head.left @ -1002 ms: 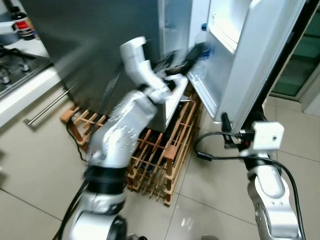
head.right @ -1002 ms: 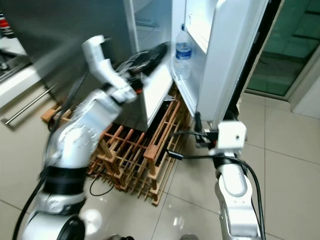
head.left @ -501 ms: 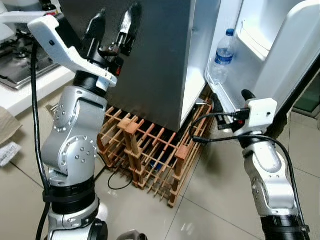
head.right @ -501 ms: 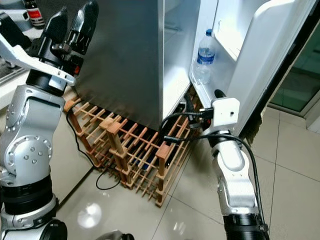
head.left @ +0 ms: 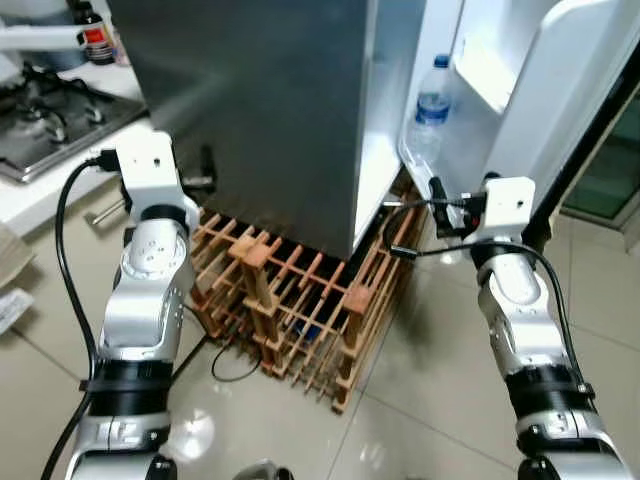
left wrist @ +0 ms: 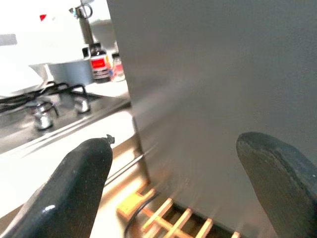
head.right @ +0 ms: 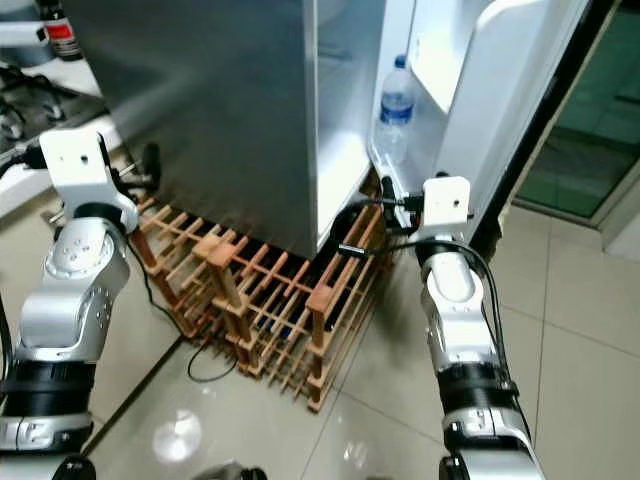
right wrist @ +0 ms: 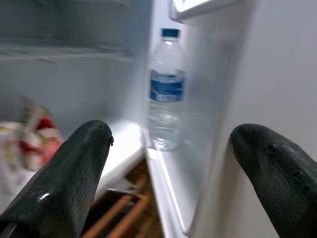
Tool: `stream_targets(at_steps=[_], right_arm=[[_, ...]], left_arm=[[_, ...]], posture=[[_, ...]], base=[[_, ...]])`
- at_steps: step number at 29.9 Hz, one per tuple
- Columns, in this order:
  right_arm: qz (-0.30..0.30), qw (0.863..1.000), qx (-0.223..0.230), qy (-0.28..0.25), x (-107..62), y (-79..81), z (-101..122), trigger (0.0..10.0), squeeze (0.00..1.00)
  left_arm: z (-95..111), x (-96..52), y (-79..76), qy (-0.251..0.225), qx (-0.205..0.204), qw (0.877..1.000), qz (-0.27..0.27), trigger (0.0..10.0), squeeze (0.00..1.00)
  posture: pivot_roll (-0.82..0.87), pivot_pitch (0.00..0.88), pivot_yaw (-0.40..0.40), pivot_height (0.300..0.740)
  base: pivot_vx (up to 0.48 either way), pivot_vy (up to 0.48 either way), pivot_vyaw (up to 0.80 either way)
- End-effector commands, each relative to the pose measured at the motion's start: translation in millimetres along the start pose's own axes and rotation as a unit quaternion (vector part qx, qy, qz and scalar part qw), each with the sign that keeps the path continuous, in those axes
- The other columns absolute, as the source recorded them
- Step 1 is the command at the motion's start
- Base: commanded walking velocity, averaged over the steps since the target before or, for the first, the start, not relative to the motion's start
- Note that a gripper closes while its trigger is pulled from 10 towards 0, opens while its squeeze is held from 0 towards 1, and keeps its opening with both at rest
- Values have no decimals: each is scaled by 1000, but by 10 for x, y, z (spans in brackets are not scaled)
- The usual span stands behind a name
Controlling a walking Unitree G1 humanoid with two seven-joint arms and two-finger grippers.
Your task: Restocking fridge
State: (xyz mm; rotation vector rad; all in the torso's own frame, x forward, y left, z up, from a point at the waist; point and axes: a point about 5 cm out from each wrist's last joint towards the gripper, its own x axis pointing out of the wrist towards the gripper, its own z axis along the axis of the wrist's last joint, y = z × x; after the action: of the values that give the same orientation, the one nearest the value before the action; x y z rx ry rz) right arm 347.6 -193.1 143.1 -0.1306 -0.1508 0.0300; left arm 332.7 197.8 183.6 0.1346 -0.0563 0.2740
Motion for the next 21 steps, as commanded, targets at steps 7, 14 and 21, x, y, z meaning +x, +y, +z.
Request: stream_targets(at_steps=[7, 14, 21], right_arm=[[-85, 991, -102, 24, 19, -594, -9, 10000, 55], [-283, 945, -167, 1, -417, -1673, 262, 10000, 59], [-188, 972, -133, -34, -316, -1164, 242, 10000, 55]], left_arm=[[-20, 14, -140, -6, 29, 999, -16, 10000, 0], [-62, 1, -232, -4, 23, 999, -31, 10000, 0], [-41, 0, -322, -11, 11, 999, -45, 10000, 0]], posture=[[-122, 0, 86, 740], [-164, 4, 87, 740], [-171, 3, 81, 740]], base=[[0, 0, 0], [0, 0, 0], [0, 0, 0]])
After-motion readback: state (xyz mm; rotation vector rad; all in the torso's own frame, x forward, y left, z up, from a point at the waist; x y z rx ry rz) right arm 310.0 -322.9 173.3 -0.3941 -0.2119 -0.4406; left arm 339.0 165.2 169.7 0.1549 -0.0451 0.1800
